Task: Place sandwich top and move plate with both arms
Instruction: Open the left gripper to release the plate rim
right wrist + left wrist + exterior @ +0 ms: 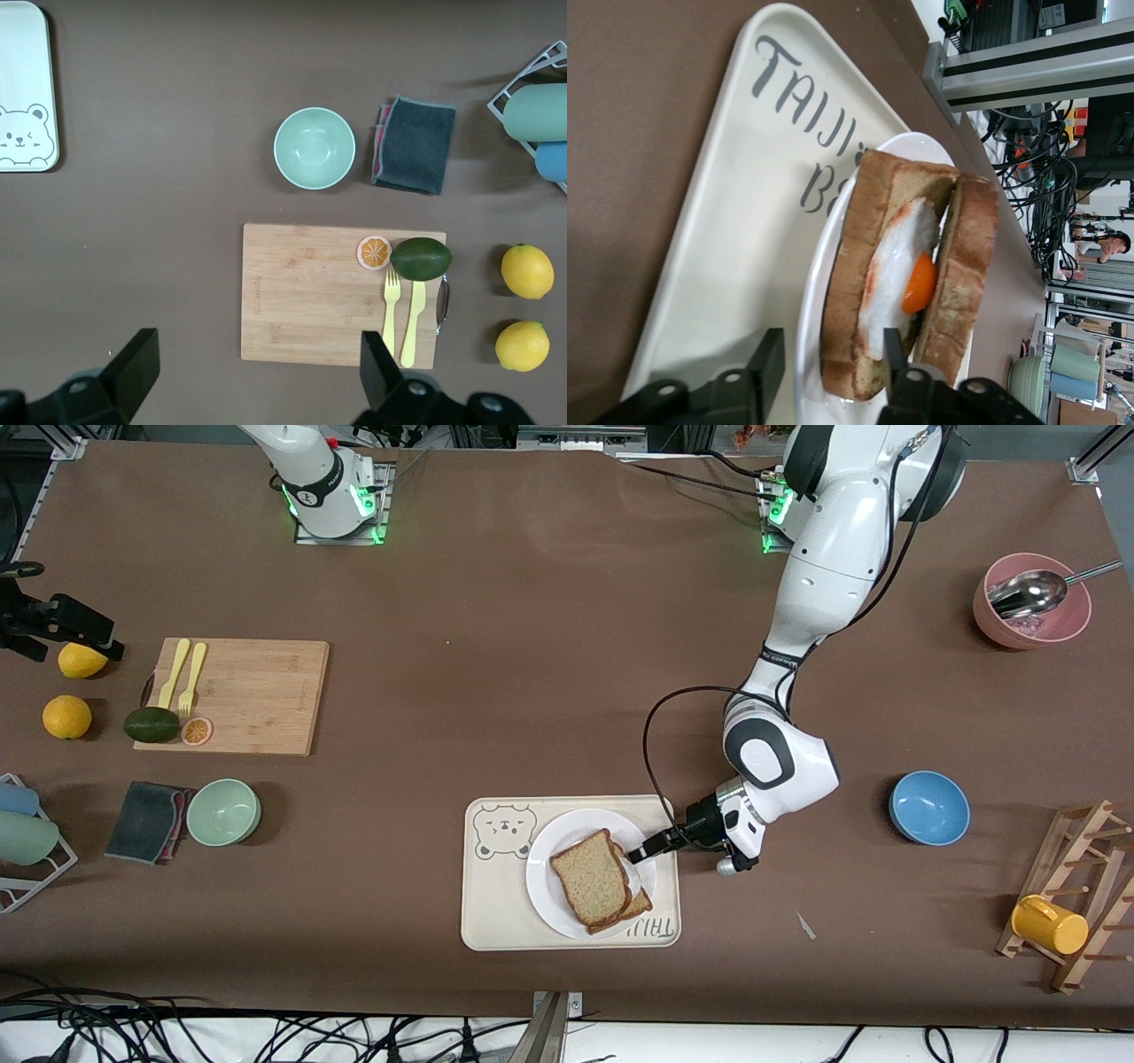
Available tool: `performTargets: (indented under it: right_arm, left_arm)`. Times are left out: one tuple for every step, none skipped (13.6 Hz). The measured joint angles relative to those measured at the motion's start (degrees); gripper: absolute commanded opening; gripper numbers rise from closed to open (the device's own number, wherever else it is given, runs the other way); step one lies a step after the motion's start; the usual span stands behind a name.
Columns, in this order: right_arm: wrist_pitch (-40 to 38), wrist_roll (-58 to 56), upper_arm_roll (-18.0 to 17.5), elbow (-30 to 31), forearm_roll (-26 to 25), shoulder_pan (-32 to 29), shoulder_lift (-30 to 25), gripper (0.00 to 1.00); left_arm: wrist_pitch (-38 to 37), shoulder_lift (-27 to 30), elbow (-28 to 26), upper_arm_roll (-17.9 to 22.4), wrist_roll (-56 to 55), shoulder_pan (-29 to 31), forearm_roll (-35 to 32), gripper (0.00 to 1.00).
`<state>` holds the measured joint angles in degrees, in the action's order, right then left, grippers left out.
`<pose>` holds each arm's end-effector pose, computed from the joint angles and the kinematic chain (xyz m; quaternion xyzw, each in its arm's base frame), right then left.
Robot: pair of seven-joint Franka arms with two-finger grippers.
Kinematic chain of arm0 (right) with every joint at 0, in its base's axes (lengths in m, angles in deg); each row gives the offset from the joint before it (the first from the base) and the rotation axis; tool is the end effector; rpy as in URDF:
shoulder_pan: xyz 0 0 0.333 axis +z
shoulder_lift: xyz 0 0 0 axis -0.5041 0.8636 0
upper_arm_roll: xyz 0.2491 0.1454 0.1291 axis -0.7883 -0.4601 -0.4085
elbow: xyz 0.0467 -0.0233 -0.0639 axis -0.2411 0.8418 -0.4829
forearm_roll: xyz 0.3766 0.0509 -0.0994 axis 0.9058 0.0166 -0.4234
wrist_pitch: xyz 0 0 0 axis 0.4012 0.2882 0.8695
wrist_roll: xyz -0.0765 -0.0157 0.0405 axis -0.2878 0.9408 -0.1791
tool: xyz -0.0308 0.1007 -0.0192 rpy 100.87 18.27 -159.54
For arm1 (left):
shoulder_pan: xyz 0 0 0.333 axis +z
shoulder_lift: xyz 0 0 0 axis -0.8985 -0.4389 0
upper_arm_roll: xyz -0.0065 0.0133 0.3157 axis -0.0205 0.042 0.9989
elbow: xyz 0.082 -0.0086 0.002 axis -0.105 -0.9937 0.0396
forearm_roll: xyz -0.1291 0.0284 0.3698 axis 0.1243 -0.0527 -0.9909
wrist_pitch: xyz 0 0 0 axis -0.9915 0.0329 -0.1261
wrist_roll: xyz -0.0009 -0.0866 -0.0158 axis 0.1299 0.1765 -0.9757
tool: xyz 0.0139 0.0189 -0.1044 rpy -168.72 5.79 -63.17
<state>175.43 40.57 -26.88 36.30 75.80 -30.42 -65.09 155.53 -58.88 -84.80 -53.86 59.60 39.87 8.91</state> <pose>0.5640 -0.0481 0.5997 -0.9998 -0.0050 -0.0132 0.0130 0.6896 -0.2583 0.1304 0.8634 0.1805 0.1017 0.4601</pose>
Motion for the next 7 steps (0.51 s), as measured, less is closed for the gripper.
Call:
performTargets:
  right_arm:
    - [0.00,0.00,0.00,0.00,0.00,0.00,0.00,1.00]
    - [0.00,0.00,0.00,0.00,0.00,0.00,0.00,1.00]
    - [0.00,0.00,0.00,0.00,0.00,0.00,0.00,1.00]
    - [0.00,0.00,0.00,0.00,0.00,0.00,0.00,1.00]
    - [0.00,0.00,0.00,0.00,0.00,0.00,0.00,1.00]
    - [0.00,0.00,0.00,0.00,0.00,0.00,0.00,1.00]
    - [0.00,0.00,0.00,0.00,0.00,0.00,0.00,1.00]
  left_arm:
    - [0.02,0.02,0.32,0.04,-0.03,0.01,0.00,0.85]
    - [0.03,0.05,0.57,0.12,-0.10,0.07,0.00,0.88]
    - [0.05,0.08,0.68,0.25,-0.17,0.11,0.00,0.88]
    - [0.09,0.03,0.64,0.38,-0.17,0.16,0.00,0.89]
    - [0.11,-0.01,0.57,0.45,-0.18,0.25,0.00,0.92]
    - [0.11,-0.02,0.52,0.48,-0.18,0.33,0.00,0.94]
    - [0.10,0.05,0.53,0.46,-0.22,0.31,0.00,0.96]
